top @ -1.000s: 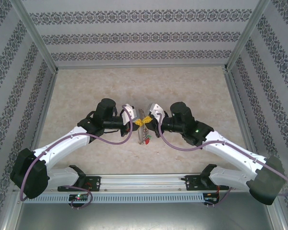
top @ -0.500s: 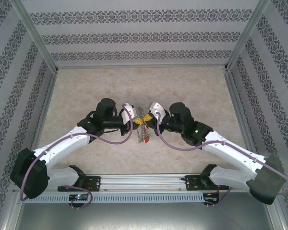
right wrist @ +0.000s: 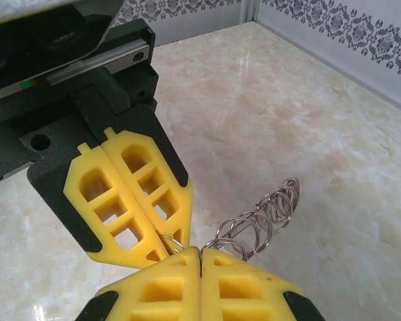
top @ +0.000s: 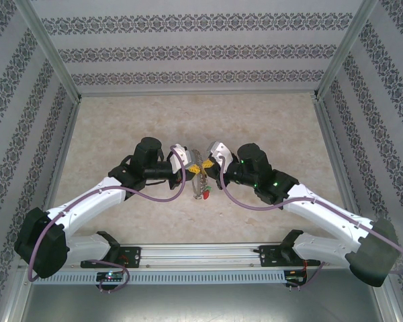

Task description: Put the keys on the keyring

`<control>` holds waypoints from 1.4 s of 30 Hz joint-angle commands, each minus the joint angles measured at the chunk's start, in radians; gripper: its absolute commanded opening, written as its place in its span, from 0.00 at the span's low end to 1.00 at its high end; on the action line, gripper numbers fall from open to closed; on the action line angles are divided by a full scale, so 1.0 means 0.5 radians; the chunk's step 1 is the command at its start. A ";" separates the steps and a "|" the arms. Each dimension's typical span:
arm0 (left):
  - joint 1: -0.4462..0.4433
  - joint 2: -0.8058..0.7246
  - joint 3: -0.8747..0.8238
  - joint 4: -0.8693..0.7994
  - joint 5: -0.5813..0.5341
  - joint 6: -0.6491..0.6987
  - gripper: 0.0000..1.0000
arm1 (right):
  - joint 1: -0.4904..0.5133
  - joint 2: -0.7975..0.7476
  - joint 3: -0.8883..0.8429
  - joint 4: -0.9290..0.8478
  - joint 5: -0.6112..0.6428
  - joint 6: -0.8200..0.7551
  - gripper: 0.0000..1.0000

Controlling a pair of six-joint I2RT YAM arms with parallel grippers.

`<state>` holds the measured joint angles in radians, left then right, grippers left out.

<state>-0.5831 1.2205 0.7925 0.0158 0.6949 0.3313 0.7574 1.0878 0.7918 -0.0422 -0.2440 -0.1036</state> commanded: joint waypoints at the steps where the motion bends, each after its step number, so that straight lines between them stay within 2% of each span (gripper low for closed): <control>1: -0.021 -0.033 0.018 0.175 0.141 -0.025 0.00 | -0.005 0.045 0.043 -0.086 0.235 0.054 0.00; 12: -0.029 0.079 -0.171 0.555 0.052 -0.142 0.00 | -0.005 0.114 0.091 -0.105 0.234 0.090 0.00; 22: -0.043 0.210 -0.350 0.843 -0.039 -0.241 0.00 | 0.002 0.218 0.077 -0.161 0.121 0.091 0.00; 33: -0.052 0.318 -0.496 1.053 -0.118 -0.297 0.00 | -0.002 0.448 -0.019 -0.032 0.249 0.193 0.00; 42: -0.059 0.466 -0.565 1.319 -0.129 -0.399 0.00 | -0.004 0.607 -0.043 0.130 -0.032 0.293 0.00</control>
<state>-0.5934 1.4345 0.5224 0.5678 0.5808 0.1574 0.7544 1.3411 0.7933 -0.0204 -0.2226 0.0067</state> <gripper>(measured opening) 0.057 0.058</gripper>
